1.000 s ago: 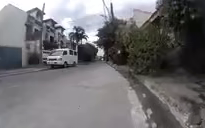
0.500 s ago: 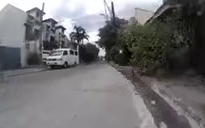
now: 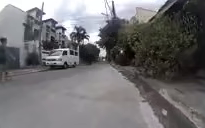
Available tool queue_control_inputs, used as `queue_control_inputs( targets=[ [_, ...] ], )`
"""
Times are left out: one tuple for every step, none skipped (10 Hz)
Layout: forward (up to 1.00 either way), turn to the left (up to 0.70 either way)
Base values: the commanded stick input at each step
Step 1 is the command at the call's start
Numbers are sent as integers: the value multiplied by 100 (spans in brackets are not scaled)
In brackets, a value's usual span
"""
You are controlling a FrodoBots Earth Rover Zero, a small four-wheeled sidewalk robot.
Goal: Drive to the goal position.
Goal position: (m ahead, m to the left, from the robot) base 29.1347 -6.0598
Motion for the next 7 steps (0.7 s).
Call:
queue_control_inputs(
  targets=[
    [67,0],
    [67,0],
    [67,-17],
    [67,-32],
    [67,-19],
    [67,0],
    [67,0]
  ],
)
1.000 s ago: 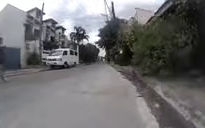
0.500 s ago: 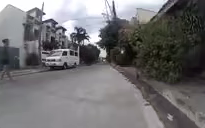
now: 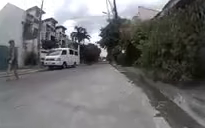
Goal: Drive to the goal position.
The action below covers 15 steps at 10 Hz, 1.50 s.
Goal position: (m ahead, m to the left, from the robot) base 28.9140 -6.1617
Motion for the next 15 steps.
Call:
queue_control_inputs(
  targets=[
    [67,0],
    [67,5],
    [67,17],
    [67,28],
    [67,9],
    [67,0],
    [67,0],
    [67,0],
    [67,0],
    [67,0],
    [67,0],
    [67,0],
    [67,0],
    [67,0],
    [67,0]
  ],
)
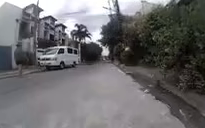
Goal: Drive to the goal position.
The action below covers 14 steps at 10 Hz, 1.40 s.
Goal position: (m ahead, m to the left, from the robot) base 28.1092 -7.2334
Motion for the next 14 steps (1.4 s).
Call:
queue_control_inputs(
  targets=[
    [67,0],
    [67,0],
    [67,0],
    [67,0],
    [67,0],
    [67,0],
    [69,0],
    [70,0],
    [70,0],
    [70,0],
    [70,0],
    [70,0],
    [70,0],
    [70,0]
  ],
)
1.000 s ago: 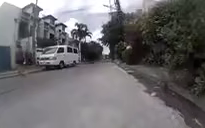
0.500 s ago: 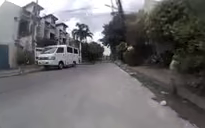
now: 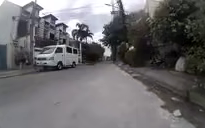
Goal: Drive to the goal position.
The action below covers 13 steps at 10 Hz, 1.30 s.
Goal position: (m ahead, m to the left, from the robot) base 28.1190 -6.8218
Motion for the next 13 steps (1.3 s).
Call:
queue_control_inputs(
  targets=[
    [70,-16],
    [70,-34],
    [70,-34],
    [70,-30],
    [70,-16],
    [70,0],
    [70,0],
    [70,0],
    [70,-4],
    [70,-4],
    [70,0],
    [70,0],
    [70,0]
  ],
)
